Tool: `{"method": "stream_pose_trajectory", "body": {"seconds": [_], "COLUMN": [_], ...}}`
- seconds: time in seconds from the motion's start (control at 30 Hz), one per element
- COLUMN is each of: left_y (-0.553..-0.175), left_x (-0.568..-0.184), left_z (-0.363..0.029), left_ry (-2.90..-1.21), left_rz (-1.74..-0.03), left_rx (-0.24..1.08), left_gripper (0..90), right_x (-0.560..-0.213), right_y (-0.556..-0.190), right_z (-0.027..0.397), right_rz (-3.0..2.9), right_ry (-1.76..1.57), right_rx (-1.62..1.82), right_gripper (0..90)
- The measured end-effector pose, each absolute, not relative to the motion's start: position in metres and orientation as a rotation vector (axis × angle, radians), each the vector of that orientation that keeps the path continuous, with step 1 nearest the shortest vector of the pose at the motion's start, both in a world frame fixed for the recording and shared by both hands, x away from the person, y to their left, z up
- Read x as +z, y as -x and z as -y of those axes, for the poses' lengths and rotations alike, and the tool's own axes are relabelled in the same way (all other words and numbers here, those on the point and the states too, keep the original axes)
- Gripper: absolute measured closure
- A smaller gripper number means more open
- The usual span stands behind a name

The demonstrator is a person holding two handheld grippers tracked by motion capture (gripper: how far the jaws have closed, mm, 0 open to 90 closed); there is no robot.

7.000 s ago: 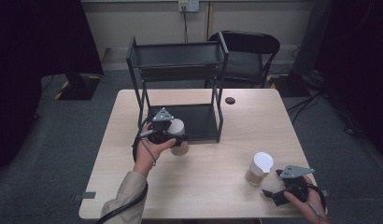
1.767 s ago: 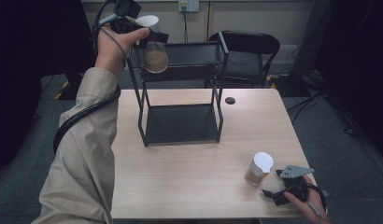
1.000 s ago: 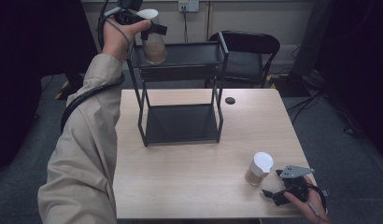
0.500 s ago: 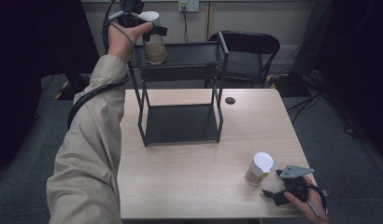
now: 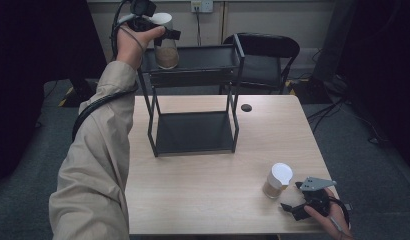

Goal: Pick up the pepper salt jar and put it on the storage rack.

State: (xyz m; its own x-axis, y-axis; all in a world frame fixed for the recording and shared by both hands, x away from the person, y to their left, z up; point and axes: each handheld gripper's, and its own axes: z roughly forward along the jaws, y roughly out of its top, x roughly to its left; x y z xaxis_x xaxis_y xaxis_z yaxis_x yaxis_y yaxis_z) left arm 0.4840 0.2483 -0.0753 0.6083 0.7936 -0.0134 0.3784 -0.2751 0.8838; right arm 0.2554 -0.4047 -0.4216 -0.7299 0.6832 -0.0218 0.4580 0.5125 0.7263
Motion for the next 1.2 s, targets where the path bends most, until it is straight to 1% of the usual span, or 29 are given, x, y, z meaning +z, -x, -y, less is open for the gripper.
{"method": "stream_pose_trajectory", "body": {"seconds": [0.03, 0.07, 0.1, 0.17, 0.23, 0.27, 0.37, 0.47, 0.8, 0.87, 1.2], "left_y": [-0.484, -0.484, -0.483, -0.482, -0.481, -0.478, -0.475, -0.469, -0.449, -0.443, -0.428], "left_x": [-0.076, -0.076, -0.076, -0.076, -0.078, -0.078, -0.079, -0.081, -0.091, -0.095, -0.106], "left_z": [-0.249, -0.249, -0.245, -0.243, -0.241, -0.240, -0.240, -0.241, -0.254, -0.259, -0.267], "left_ry": [-1.877, -1.869, -1.880, -1.876, -1.857, -1.848, -1.839, -1.820, -1.774, -1.753, -1.754], "left_rz": [-0.946, -0.951, -0.956, -0.962, -0.989, -0.996, -1.003, -1.018, -0.995, -0.983, -0.961], "left_rx": [0.543, 0.538, 0.560, 0.562, 0.551, 0.556, 0.552, 0.560, 0.547, 0.526, 0.504], "left_gripper": [31.5, 31.5, 25.5, 16.6, 9.9, 7.7, 6.4, 1.4, 0.5, 0.5, 0.8], "right_x": [-0.422, -0.422, -0.422, -0.422, -0.422, -0.422, -0.422, -0.422, -0.422, -0.422, -0.422], "right_y": [-0.255, -0.255, -0.255, -0.255, -0.255, -0.255, -0.255, -0.255, -0.255, -0.255, -0.254], "right_z": [0.405, 0.405, 0.405, 0.405, 0.405, 0.405, 0.405, 0.405, 0.405, 0.405, 0.405], "right_rz": [-2.452, -2.452, -2.453, -2.452, -2.452, -2.452, -2.452, -2.452, -2.452, -2.452, -2.452], "right_ry": [-0.956, -0.956, -0.956, -0.956, -0.956, -0.956, -0.955, -0.956, -0.955, -0.955, -0.955], "right_rx": [1.043, 1.043, 1.044, 1.043, 1.044, 1.044, 1.044, 1.043, 1.043, 1.043, 1.043], "right_gripper": [0.0, 0.0, 0.0, 0.0, 0.0, 0.0, 0.0, 0.0, 0.0, 0.0, 0.0]}}
